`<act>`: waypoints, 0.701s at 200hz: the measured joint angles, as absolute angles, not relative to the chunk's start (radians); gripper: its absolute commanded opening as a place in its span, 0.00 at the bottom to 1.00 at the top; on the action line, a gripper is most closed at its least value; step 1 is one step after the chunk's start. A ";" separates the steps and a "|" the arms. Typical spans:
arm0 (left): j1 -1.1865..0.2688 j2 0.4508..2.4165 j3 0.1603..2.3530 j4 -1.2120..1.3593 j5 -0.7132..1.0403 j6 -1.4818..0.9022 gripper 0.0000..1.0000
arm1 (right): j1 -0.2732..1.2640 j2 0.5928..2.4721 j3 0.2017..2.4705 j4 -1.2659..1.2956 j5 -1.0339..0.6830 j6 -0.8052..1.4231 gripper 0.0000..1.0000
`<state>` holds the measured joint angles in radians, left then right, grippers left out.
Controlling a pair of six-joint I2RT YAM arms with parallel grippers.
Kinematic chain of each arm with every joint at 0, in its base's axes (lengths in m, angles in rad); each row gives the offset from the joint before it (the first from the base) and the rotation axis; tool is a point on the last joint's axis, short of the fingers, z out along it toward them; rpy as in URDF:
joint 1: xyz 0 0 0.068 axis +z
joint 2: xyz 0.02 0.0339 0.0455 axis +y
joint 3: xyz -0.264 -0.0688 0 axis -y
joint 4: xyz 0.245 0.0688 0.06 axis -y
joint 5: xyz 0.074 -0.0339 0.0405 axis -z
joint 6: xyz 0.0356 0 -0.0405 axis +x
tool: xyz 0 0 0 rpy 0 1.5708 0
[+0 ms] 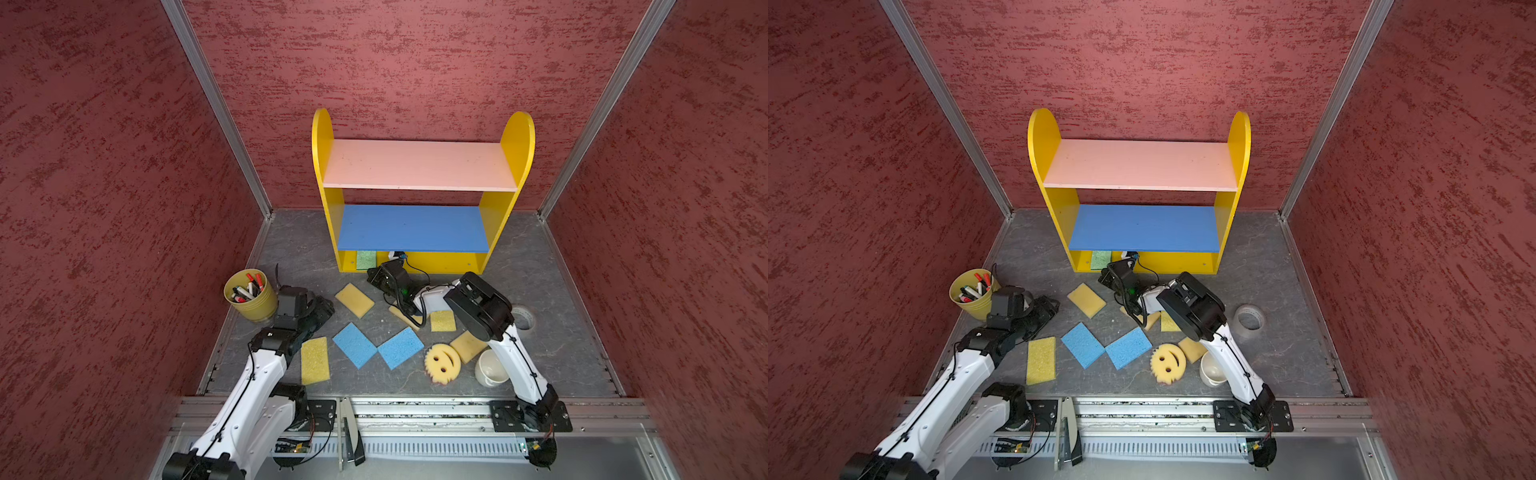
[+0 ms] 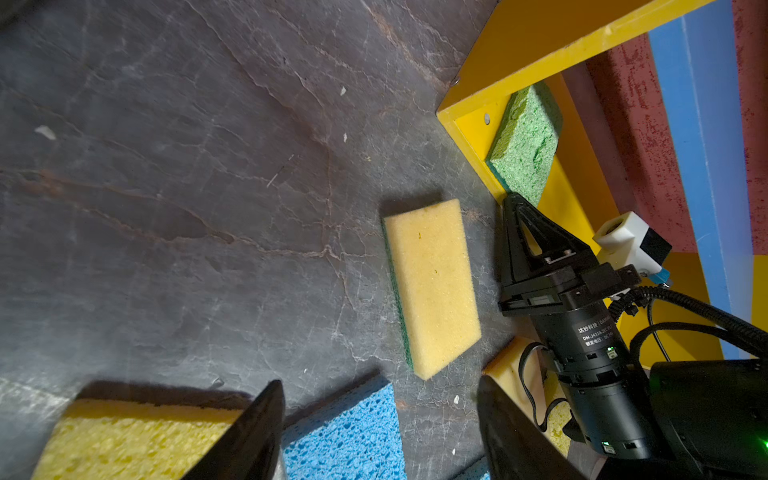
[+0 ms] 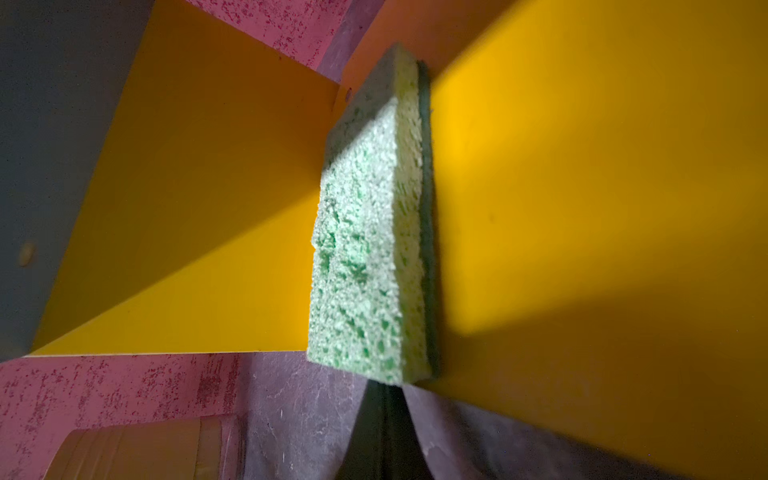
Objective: Place and organize the cleaning sponges onto the shelf
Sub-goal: 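Lower the green sponge upright against the shelf's side panel with the right gripper, then open the right gripper and release the green sponge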
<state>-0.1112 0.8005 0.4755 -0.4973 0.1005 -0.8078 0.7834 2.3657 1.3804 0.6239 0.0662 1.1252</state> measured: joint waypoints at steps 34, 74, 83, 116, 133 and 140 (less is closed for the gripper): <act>-0.111 0.801 0.476 -0.498 0.099 -0.807 0.72 | 0.783 2.353 1.357 0.630 0.038 1.135 0.00; -0.111 0.801 0.476 -0.500 0.096 -0.807 0.71 | 0.788 2.257 1.251 0.628 0.017 1.108 0.00; -0.111 0.801 0.476 -0.500 0.096 -0.807 0.71 | 0.789 2.234 1.239 0.628 0.006 1.103 0.01; -0.111 0.801 0.476 -0.501 0.096 -0.806 0.71 | 0.790 2.151 1.170 0.593 -0.043 1.079 0.13; -0.111 0.800 0.476 -0.503 0.096 -0.806 0.71 | 0.790 2.076 1.119 0.593 -0.070 1.055 0.16; -0.111 0.800 0.476 -0.505 0.096 -0.806 0.71 | 0.790 2.039 1.093 0.595 -0.082 1.046 0.17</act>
